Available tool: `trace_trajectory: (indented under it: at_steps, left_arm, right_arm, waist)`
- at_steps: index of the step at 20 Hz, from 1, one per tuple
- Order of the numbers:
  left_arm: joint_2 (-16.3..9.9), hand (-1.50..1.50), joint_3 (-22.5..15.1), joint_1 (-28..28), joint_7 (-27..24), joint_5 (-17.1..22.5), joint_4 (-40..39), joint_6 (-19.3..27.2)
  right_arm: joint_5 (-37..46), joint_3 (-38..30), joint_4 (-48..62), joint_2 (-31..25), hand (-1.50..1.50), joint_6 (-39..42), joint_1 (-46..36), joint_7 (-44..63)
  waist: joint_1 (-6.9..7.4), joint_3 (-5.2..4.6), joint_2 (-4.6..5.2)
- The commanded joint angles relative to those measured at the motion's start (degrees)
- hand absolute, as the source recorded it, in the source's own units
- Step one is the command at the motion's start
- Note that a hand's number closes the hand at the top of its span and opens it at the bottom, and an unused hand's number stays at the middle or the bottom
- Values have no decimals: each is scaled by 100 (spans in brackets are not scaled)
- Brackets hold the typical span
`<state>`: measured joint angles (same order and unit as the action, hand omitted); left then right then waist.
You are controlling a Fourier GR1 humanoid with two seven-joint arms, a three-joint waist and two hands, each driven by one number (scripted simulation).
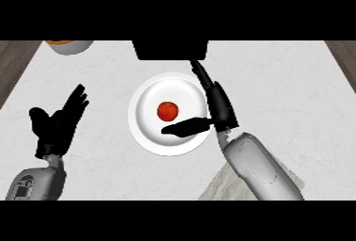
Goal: Pick the tomato from the placemat and place it in the plate
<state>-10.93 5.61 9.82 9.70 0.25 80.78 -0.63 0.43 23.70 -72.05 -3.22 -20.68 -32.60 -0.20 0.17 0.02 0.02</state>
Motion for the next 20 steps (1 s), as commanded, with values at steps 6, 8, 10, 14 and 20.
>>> trace_trajectory:
  at_steps: [6,8,10,14,20]
  left_arm:
    - [-94,0,204,235,-184,31,-475,-243]
    - [-14,0,66,-77,347,50,274,-139]
    - [32,0,-3,-301,358,8,630,-102]
    - [184,0,-59,-394,32,-142,370,-77]
    - [114,0,97,25,357,-7,348,-118]
  right_arm:
    - [401,-750,284,142,-150,688,119,-359]
    - [185,-1064,254,-269,-150,899,273,-747]
    - [84,-1190,-190,-543,-150,1150,526,-560]
    - [577,-1310,545,-61,-150,1000,338,-844]
    - [689,-1556,133,-527,-150,1539,675,-599]
  waist:
    - [-10,-2,-1]
    - [2,0,-5]
    - [-6,0,-13]
    - [12,-1,0]
    - [-7,-2,-3]
